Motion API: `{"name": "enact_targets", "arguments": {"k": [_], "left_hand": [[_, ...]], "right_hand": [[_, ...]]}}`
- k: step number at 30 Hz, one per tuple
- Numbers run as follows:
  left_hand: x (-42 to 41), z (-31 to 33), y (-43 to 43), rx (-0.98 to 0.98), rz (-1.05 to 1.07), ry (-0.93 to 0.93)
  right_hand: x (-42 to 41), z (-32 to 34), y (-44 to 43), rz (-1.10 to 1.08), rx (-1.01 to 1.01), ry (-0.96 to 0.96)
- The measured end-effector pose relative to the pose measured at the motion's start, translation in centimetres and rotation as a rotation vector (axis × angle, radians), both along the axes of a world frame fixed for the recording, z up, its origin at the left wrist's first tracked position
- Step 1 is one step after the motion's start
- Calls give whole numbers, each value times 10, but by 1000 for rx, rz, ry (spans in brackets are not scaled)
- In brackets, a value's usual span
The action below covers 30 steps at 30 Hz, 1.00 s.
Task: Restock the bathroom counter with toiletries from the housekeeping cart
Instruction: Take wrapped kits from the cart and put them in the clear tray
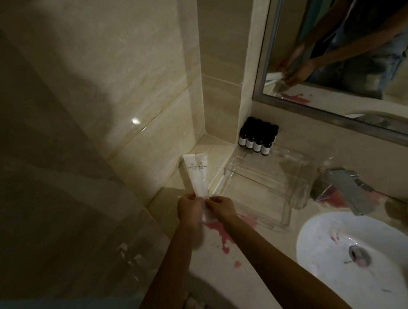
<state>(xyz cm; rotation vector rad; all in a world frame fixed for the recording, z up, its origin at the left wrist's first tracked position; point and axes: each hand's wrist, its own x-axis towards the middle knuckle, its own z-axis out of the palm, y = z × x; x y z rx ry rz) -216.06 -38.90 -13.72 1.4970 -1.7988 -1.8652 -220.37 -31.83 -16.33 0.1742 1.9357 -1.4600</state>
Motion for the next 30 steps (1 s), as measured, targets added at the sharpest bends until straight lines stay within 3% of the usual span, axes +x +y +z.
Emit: {"name": "enact_targets", "arguments": {"k": [7,12,20,30], "left_hand": [[-2,0,5,-35,-37,-36],[-2,11,9,-51,-70,67],[-32,21,37,40,-164,138],[-71,0,83,321,-146,158]], "right_hand": [[0,14,14,-32,-81,-57],[-6,23,46,-117,-134,-61],[-11,30,129,111,-336,-64],[-26,15,184,-441,-437,-214]]}}
